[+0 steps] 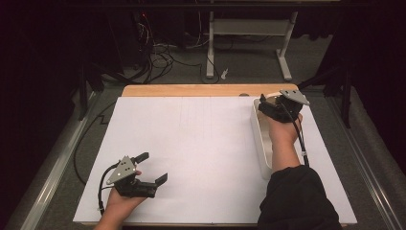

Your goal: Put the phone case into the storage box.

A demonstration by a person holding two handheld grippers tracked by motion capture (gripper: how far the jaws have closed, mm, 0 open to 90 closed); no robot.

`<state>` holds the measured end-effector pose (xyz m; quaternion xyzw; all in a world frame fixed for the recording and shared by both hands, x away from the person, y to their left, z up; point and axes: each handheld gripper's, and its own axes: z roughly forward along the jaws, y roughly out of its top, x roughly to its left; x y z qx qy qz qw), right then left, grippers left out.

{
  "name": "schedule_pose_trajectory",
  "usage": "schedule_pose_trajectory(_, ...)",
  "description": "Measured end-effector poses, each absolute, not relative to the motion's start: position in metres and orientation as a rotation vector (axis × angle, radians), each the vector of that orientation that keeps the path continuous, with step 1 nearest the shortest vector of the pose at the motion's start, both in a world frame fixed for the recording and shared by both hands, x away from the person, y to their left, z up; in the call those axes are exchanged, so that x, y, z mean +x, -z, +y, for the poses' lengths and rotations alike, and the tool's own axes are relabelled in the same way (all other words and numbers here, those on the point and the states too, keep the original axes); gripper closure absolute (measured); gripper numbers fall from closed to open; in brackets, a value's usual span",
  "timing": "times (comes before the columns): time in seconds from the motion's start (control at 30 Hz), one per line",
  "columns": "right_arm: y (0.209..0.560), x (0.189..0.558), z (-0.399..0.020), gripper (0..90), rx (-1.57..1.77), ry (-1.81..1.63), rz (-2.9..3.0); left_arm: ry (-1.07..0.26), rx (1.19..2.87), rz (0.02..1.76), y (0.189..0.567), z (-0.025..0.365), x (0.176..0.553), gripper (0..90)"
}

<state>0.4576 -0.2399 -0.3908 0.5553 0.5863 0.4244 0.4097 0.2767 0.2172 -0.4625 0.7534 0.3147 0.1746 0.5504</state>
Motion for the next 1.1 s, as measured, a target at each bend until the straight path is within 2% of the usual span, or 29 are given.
schedule_pose_trajectory(1.1,0.392,0.479,-0.229,11.0,1.425,-1.056,1.373,-0.411,1.778,0.738,0.462,0.221,0.277,0.2)
